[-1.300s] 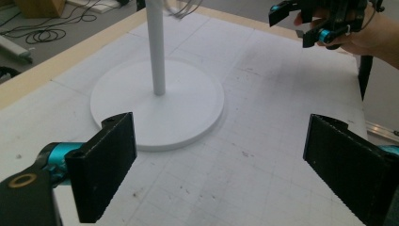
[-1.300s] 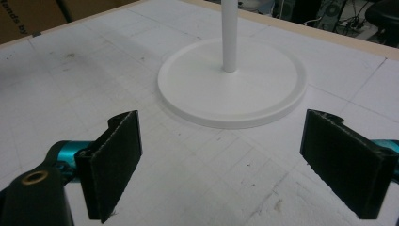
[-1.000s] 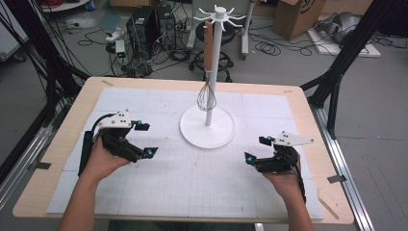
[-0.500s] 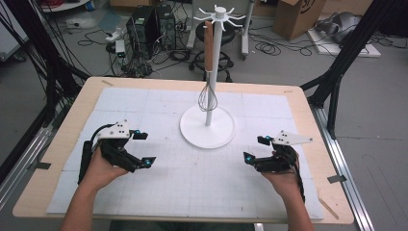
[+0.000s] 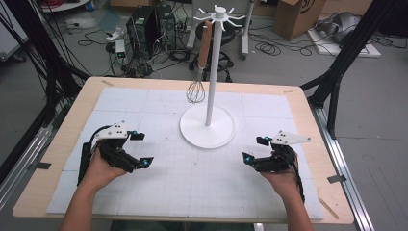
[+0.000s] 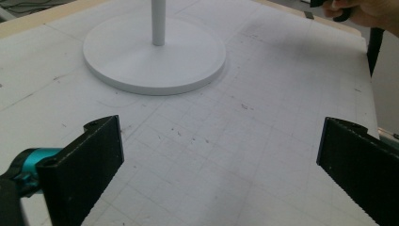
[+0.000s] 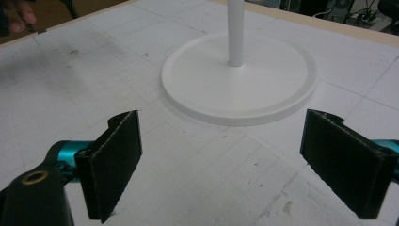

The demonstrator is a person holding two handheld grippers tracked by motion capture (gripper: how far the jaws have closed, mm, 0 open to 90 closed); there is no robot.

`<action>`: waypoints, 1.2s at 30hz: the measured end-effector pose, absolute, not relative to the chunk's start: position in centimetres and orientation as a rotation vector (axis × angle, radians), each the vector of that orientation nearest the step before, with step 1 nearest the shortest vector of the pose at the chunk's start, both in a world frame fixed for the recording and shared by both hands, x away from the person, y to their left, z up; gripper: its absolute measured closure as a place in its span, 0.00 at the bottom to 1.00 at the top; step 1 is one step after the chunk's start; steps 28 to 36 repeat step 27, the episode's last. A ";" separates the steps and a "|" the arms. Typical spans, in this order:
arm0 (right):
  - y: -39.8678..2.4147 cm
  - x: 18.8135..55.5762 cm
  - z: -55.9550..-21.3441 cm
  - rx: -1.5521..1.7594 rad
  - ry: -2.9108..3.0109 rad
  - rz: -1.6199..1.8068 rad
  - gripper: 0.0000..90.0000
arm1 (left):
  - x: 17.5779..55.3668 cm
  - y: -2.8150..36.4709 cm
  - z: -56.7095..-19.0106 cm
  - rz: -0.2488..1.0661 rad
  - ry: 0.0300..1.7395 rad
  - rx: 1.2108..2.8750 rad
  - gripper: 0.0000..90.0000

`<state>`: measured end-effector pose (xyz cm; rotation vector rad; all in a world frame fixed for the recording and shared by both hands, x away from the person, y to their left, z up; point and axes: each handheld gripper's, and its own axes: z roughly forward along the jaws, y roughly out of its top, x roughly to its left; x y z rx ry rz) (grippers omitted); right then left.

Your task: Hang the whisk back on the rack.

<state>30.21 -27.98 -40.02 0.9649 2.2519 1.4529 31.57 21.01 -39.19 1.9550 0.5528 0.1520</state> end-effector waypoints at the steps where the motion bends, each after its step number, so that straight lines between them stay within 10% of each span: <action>1: -27.9 30.2 -40.1 0.967 2.254 1.450 0.14 | 31.6 21.0 -39.2 0.152 0.552 1.958 0.02; 36: -27.5 30.2 -40.4 0.961 2.285 1.407 0.14 | 31.6 21.3 -39.2 0.172 0.560 1.940 0.02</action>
